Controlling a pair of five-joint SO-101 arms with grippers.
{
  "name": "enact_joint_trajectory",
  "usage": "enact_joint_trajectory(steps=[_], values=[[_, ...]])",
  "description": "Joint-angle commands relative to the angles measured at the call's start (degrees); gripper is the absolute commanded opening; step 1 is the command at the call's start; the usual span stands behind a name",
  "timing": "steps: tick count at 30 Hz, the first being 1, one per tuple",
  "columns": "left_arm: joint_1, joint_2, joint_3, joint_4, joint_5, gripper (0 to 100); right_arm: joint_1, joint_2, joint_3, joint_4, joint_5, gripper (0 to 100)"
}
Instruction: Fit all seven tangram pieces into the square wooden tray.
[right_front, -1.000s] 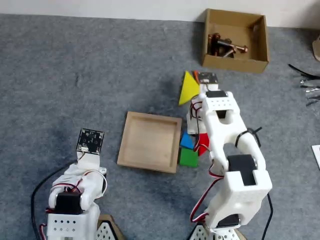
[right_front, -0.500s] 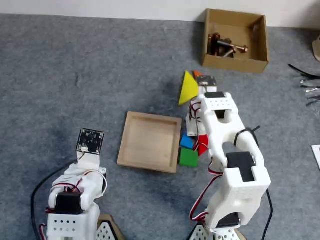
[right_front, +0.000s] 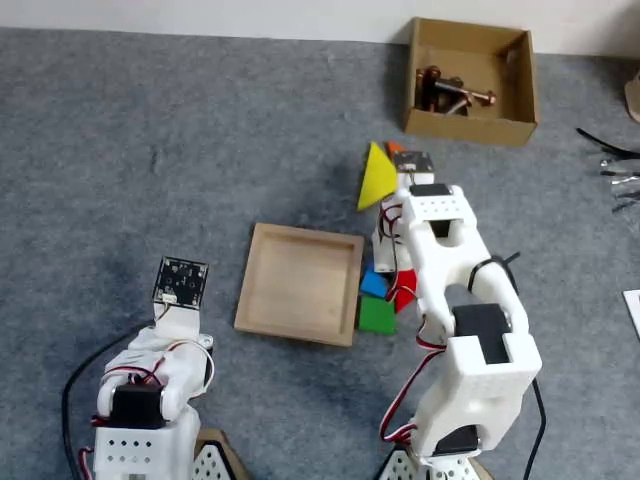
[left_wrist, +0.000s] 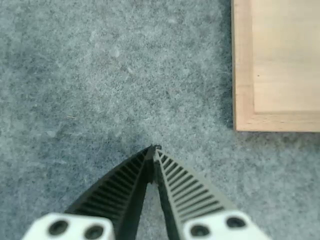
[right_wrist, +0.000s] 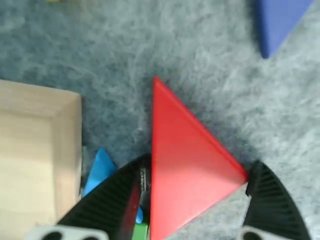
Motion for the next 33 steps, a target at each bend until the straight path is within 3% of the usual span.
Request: enact_joint_trajectory(steps=[1,27,33], values=[[-0.57,-0.31,1.1,0.18,-0.53,1,0.75,-0.04,-0.4,-0.22,-0.09,28.5],[-0.57,-0.31,1.1,0.18,-0.53,1,0.92,-0.4,-0.75,0.31,-0.53,24.1],[-0.57,-0.31,1.1,0.18,-0.53,1,0.57,-2.15,-4.79,5.49,-0.53,24.1]])
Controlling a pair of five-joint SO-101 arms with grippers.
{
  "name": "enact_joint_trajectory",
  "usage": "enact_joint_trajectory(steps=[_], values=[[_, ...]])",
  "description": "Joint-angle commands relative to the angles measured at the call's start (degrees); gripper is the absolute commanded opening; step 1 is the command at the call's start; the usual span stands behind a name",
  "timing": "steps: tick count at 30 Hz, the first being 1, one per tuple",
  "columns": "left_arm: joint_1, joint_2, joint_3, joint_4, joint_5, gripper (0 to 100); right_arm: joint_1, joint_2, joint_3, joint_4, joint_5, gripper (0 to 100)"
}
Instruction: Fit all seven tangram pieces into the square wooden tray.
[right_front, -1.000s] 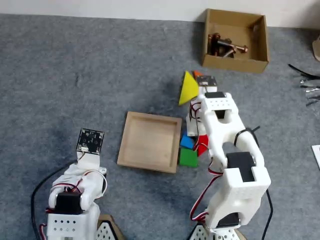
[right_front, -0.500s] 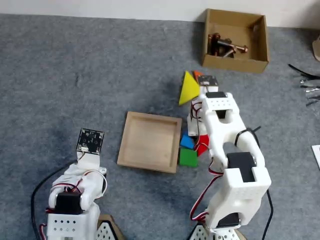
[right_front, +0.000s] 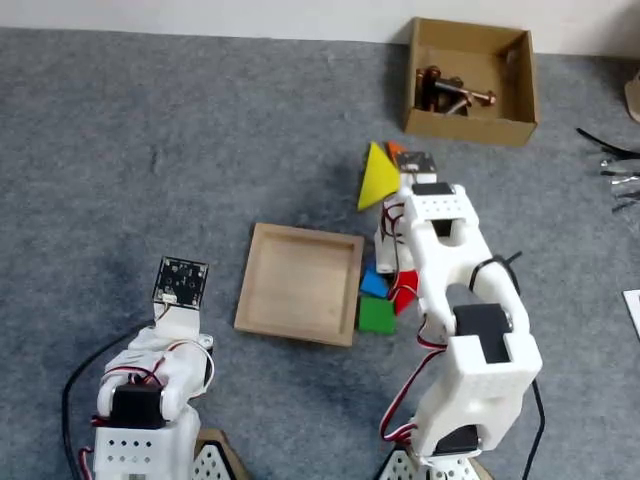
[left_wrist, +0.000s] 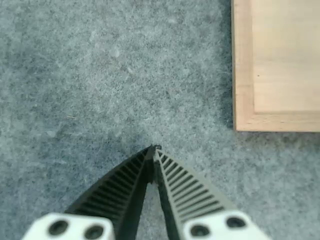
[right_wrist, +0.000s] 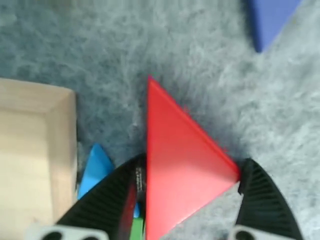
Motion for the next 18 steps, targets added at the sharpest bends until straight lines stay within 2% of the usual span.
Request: enact_joint_trajectory(steps=[1,9,18], values=[[-0.57,-0.31,1.1,0.18,-0.53,1,-0.04,-2.95,-4.09,3.12,-0.62,24.1],[-0.57,-0.31,1.1,0.18,-0.53,1,-3.74,-7.87,-4.35,3.12,-0.7,24.1],[-0.57,-0.31,1.1,0.18,-0.53,1,-3.91,-8.48,-4.26,3.21,-0.7,24.1]])
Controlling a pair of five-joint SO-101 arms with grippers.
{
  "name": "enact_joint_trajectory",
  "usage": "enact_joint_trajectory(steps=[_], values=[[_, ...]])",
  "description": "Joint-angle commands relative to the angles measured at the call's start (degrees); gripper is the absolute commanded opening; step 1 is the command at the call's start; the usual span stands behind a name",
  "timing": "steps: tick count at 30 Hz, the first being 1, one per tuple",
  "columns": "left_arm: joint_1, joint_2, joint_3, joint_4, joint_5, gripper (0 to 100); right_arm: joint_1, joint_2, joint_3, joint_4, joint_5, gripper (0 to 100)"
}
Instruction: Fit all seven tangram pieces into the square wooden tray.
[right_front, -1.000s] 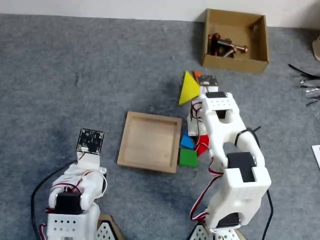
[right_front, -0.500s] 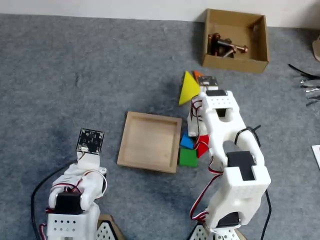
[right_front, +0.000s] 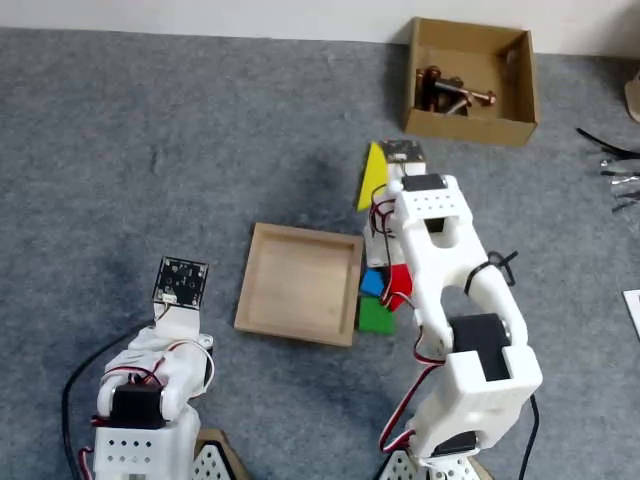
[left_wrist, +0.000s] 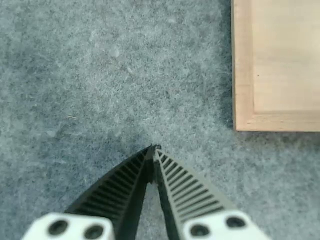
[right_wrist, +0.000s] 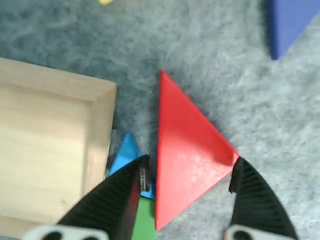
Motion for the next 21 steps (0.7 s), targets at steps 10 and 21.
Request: enact_joint_trajectory(steps=[10,21], values=[[-0.57,-0.31,1.1,0.18,-0.53,1,-1.63,-3.47,1.45,-1.54,-0.26,24.5],[-0.57,-0.31,1.1,0.18,-0.53,1,1.27,-3.47,5.23,-5.76,1.67,24.6]])
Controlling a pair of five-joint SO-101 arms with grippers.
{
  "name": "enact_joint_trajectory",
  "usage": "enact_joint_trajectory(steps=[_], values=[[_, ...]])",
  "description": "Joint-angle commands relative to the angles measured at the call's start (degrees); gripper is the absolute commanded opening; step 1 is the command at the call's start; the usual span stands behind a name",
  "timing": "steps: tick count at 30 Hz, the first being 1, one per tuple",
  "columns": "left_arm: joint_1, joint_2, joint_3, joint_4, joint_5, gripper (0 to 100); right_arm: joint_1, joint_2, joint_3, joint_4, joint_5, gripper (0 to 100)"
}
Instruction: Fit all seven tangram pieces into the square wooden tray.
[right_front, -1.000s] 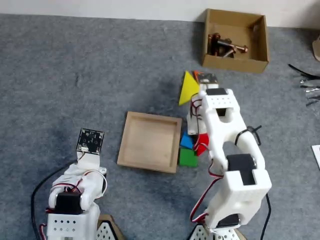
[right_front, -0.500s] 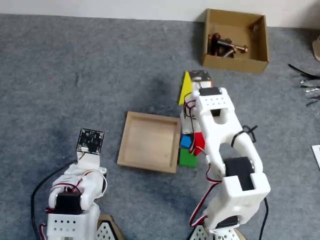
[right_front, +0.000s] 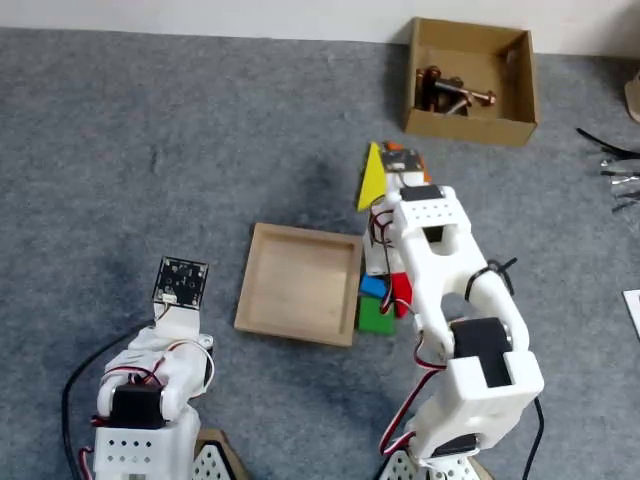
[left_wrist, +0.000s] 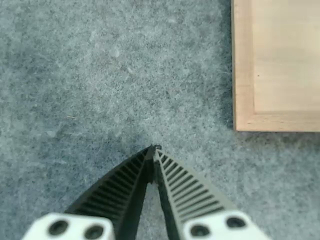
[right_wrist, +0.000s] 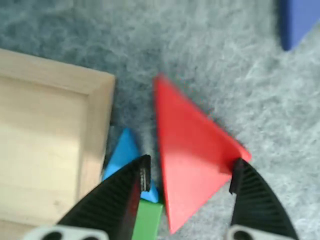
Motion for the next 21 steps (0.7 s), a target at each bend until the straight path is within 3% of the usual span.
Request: enact_joint_trajectory(steps=[1,21], values=[[-0.57,-0.31,1.1,0.18,-0.53,1,1.27,-2.51,-0.04,-1.71,1.67,24.6],[-0.57,-0.31,1.1,0.18,-0.53,1,1.36,8.22,-3.74,-1.19,5.01,23.7]])
